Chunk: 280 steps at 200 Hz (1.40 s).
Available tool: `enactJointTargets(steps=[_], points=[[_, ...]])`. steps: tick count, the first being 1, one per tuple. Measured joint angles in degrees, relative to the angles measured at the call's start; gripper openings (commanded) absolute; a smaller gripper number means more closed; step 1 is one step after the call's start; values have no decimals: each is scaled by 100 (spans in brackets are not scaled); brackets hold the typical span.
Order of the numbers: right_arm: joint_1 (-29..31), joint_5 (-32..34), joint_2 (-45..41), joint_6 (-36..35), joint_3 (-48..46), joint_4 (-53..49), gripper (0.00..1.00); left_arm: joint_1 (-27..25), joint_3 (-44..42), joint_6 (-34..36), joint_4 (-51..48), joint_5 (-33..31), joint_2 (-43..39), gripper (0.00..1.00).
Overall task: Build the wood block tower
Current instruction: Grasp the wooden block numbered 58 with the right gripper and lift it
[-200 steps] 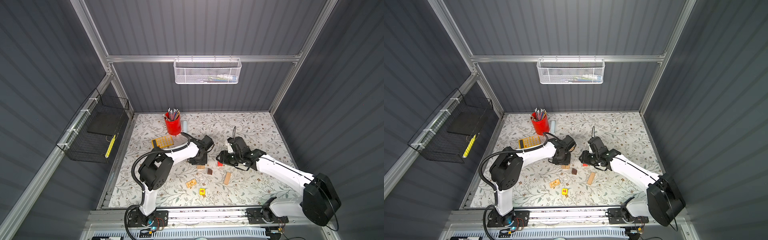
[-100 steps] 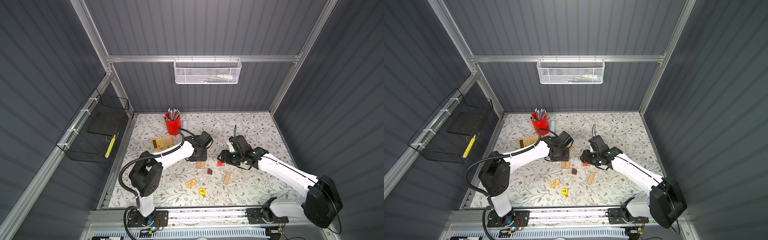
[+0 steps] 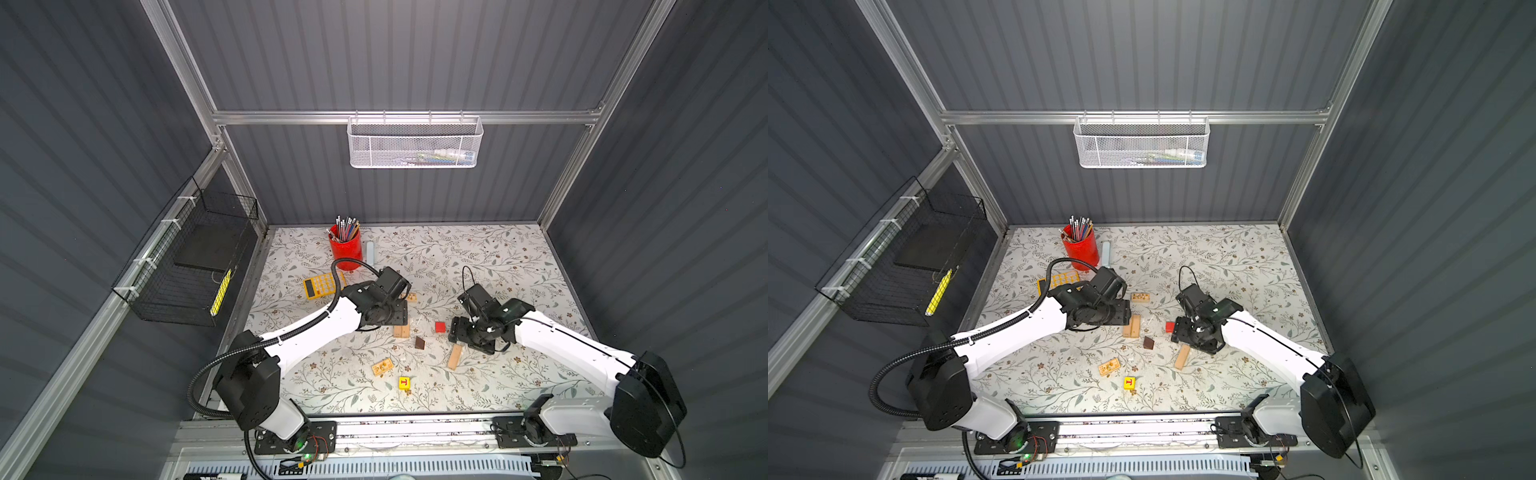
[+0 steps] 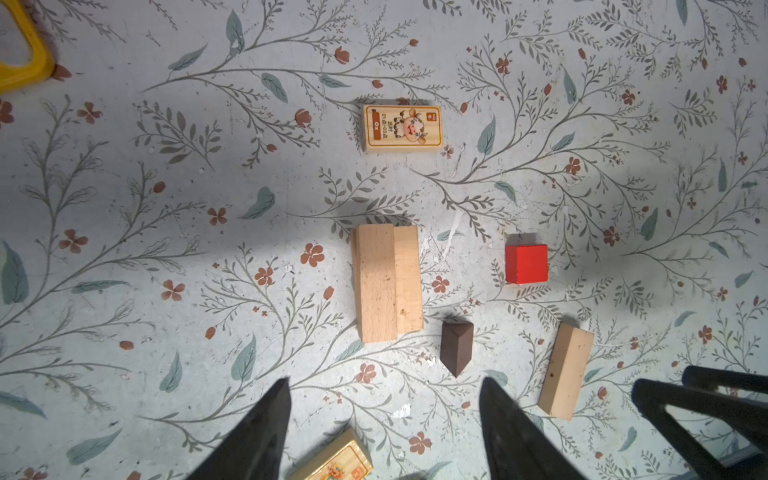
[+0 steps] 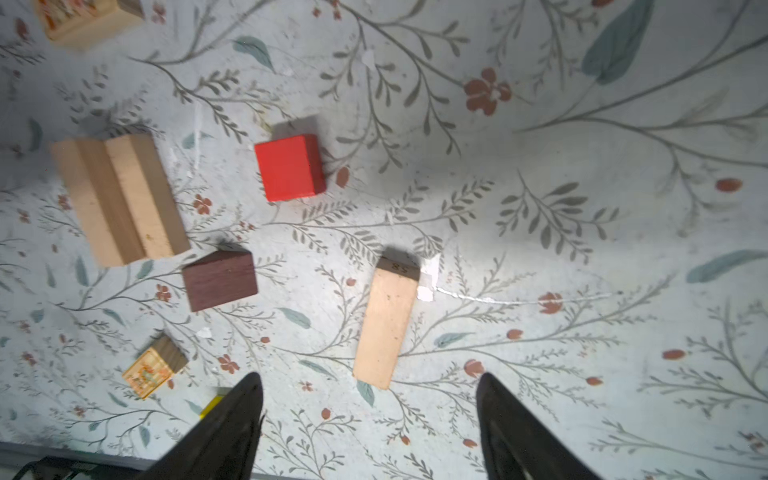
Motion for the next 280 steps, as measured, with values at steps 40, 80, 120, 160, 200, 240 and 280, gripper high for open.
enactJointTargets(steps=[40,80,120,160,200,240,280], points=[[463,155,363,811,-205,190,79,0,-258,72,177,24,-289,88],[758,339,754,1386,-260,382,73,2,-389,0,197,-7,-605,94],[807,498,925,1631,-260,520,61,0,-435,-98,232,-66,-721,98],[811,529,1088,1685,-260,605,54,0,-531,-210,273,-160,-824,99],[828,503,1261,1685,-258,671,48,0,-640,-262,280,-205,-925,99],[837,470,1401,1692,-195,682,38,0,-640,-317,280,-221,-925,99],[839,448,1462,1646,-144,654,29,0,-710,-341,297,-221,-949,100]])
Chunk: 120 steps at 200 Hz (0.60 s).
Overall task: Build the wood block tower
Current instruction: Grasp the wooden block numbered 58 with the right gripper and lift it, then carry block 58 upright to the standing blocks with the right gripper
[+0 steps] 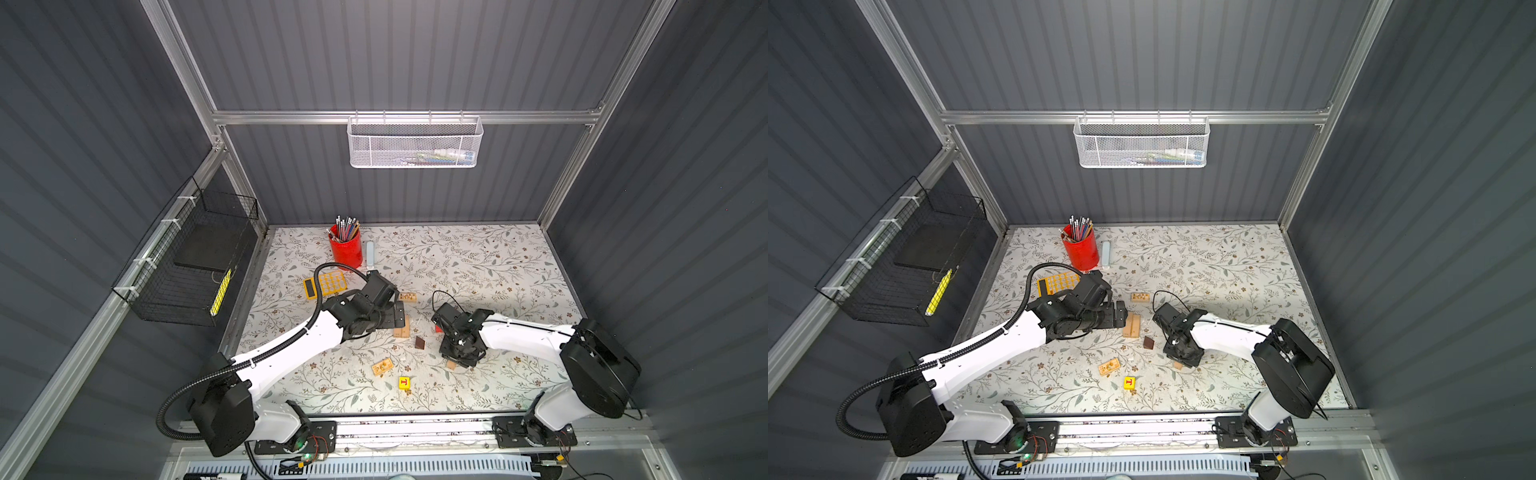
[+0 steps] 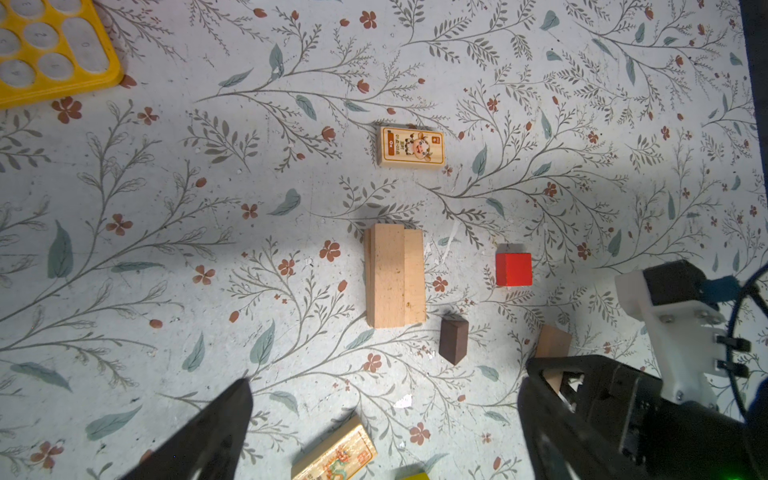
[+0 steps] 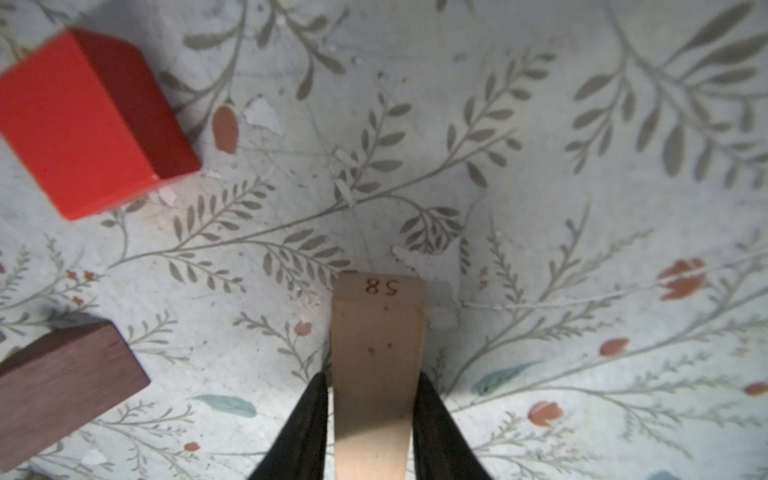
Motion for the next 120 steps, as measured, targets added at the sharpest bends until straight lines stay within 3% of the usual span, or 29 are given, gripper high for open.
enactJointTargets(steps=[18,74,120], points=[[0,-9,26,-70,44,-22,23,0,-90,-26,2,0,-57,100],[9,81,-380,-603,138,-195,21,2,-125,-66,44,-42,-155,99],[-70,136,-590,-1449,986,-564,22,190,-138,-168,133,122,-160,87]])
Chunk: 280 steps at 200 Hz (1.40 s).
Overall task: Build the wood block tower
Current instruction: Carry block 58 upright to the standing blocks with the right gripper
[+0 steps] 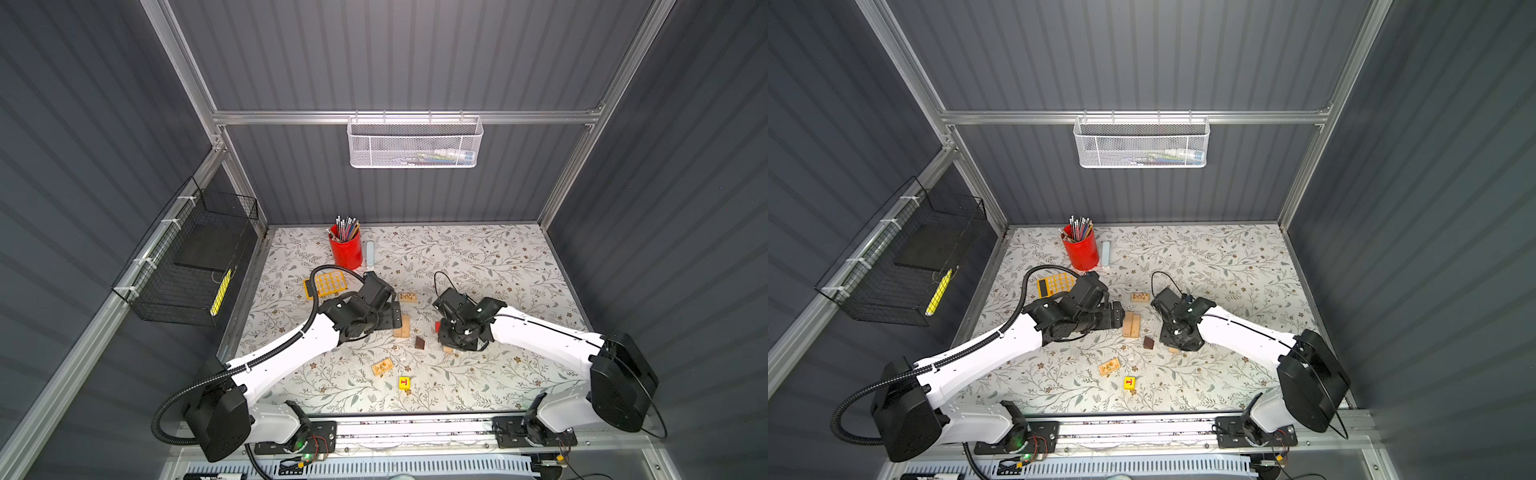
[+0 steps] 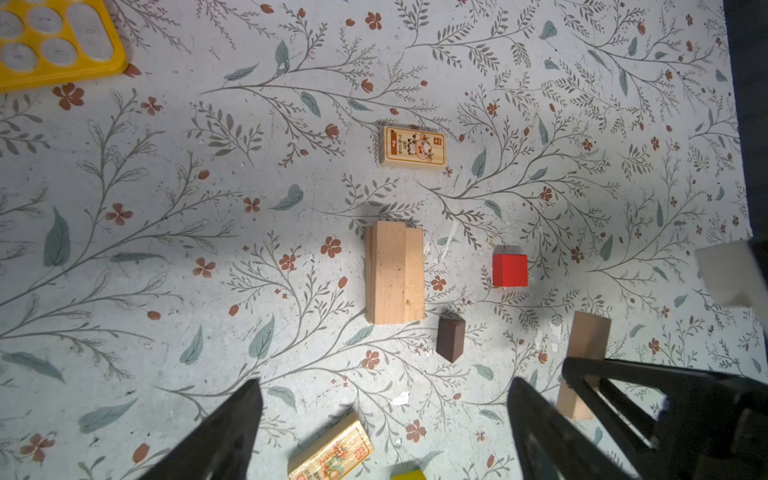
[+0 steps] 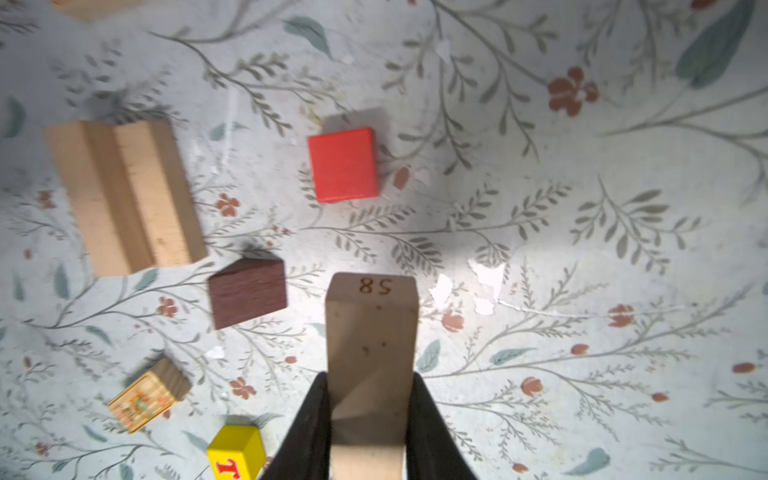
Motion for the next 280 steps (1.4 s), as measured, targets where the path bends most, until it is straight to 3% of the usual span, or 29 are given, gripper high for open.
enactJointTargets(steps=[61,94,168,280], points=[[-264,-295,833,-1222,1432,-308,21,457,-415,-256,531,348,-4,71],[-343,-601,1333,-1563,1700,-136,21,570,-518,-350,745,411,2,68],[-236,-1093,2170,-1703,1904,481,20,682,-743,-503,1257,645,490,53],[-120,-1239,2415,-1244,1764,997,18,704,-1062,-610,1823,1008,767,43]])
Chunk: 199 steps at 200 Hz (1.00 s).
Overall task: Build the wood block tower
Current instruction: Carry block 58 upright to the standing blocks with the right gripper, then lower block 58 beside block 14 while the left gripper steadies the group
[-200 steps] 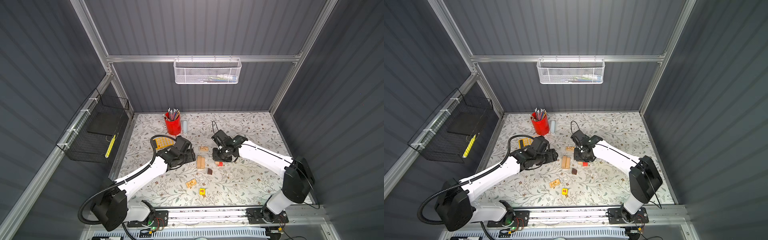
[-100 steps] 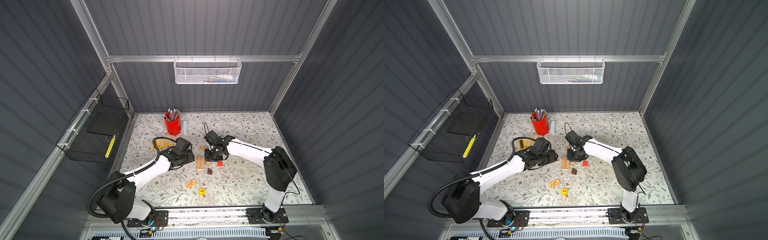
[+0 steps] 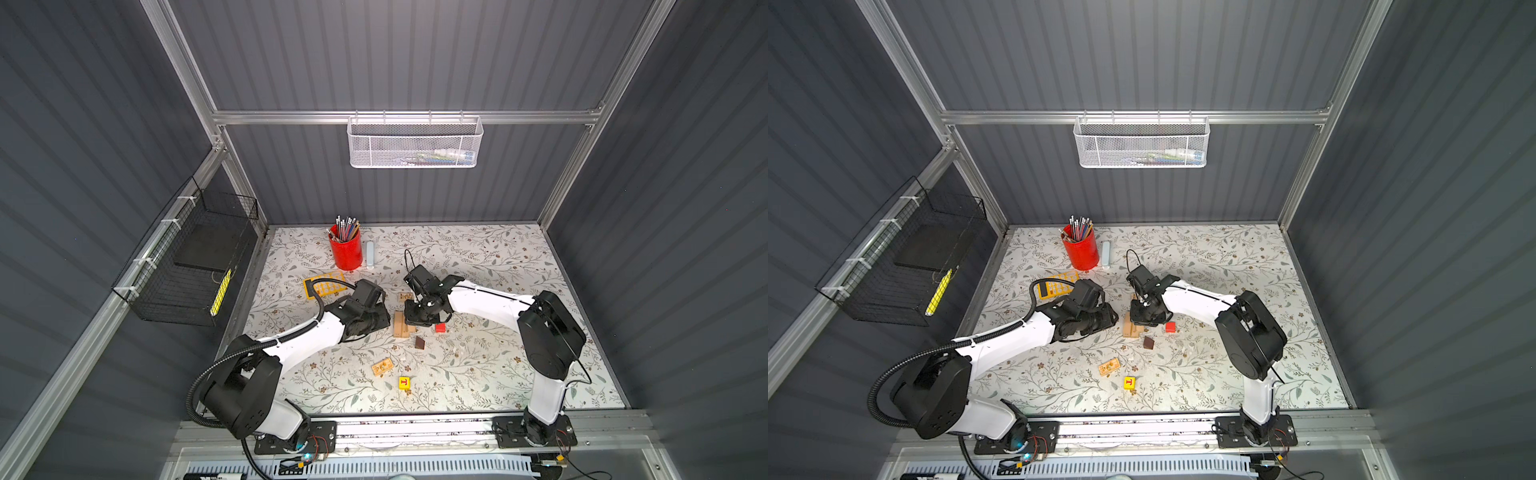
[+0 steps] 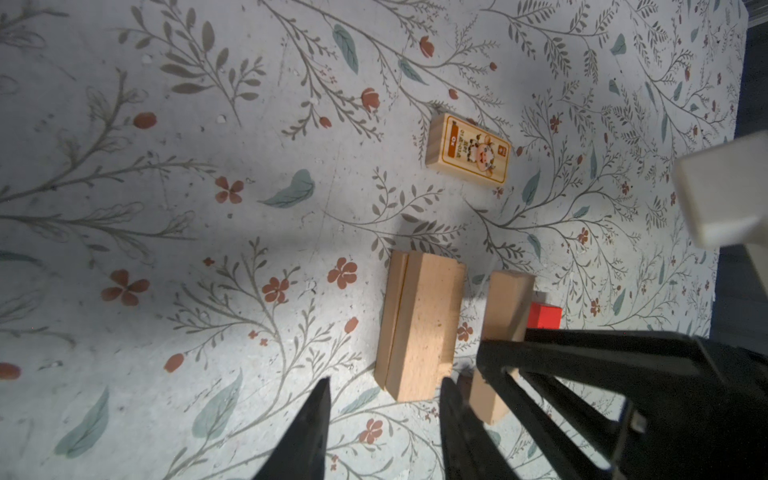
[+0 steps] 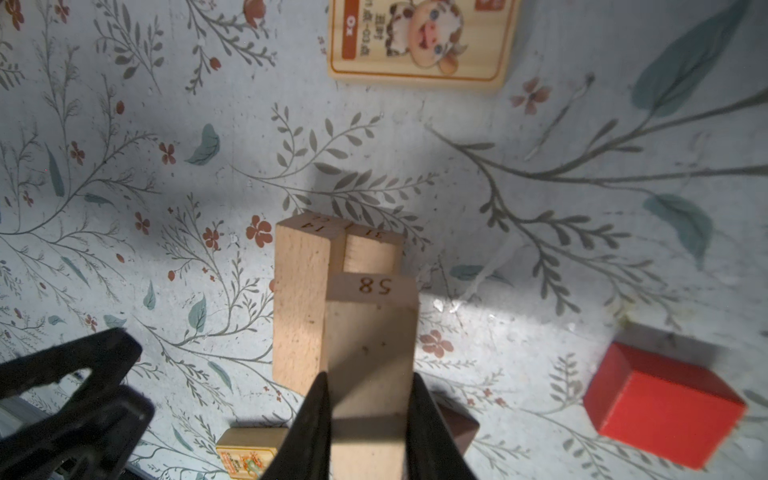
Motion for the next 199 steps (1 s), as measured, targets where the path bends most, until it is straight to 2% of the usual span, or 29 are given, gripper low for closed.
enactJointTargets(steps=[94,199], points=[[24,4,79,275,-42,114,16,15,-153,-26,321,295,352,35],[59,-2,166,323,-44,188,18,15,-199,-44,431,361,426,33]])
